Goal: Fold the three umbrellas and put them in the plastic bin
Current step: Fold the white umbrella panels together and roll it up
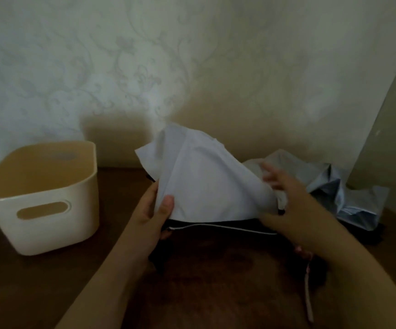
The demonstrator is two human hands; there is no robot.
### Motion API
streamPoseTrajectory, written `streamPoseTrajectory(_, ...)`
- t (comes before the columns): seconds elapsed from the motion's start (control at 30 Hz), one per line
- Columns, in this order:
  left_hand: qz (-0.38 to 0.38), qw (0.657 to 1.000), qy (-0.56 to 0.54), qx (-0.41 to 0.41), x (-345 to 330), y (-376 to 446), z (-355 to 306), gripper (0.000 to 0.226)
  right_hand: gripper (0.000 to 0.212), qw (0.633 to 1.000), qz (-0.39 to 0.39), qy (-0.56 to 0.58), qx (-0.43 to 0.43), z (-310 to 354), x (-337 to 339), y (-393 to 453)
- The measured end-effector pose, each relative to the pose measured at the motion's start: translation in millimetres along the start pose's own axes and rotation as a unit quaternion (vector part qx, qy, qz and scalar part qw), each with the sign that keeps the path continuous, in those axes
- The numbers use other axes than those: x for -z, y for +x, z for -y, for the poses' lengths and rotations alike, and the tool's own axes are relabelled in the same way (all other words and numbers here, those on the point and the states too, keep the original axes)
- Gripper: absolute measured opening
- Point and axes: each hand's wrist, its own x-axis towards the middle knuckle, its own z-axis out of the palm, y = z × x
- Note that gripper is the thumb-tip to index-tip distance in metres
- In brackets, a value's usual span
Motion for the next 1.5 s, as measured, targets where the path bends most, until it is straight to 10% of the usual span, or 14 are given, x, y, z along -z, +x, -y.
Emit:
streamPoseTrajectory(0.2, -0.001, 0.998, 0.007, -0.070, -6, -4, -3, 0.046, 0.013, 0.992, 0.031, 0.000, 0.121, 39, 29, 17)
streamPoseTrajectory(0.47, -0.037, 0.995, 0.003, -0.089, -4, -4, -1, 0.053, 0.028, 0.963, 0.261, -0.054, -0.025, 26, 43, -3)
streamPoseTrajectory(0.73, -0.076, 0.995, -0.043, -0.048, -7, -3, 2, 0.051, 0.023, 0.988, 0.057, 0.142, -0.035, 21, 54, -14)
streamPoseTrajectory(0.87, -0.077, 0.994, -0.065, -0.037, -8, -2, 2, 0.051, 0.019, 0.932, -0.060, 0.356, -0.033, 23, 49, -7)
streamPoseTrajectory(1.07, -0.085, 0.994, -0.052, -0.037, -7, -1, 3, 0.051, 0.036, 0.965, 0.047, 0.210, -0.149, 15, 38, -7)
streamPoseTrajectory(1.37, -0.091, 0.994, -0.045, -0.036, -3, 1, 3, 0.054, 0.004, 0.988, 0.021, 0.153, -0.011, 20, 44, -17)
streamPoseTrajectory(1.5, -0.084, 0.995, -0.037, -0.042, -4, 1, 5, 0.054, 0.017, 0.955, 0.027, 0.288, -0.069, 27, 58, -14)
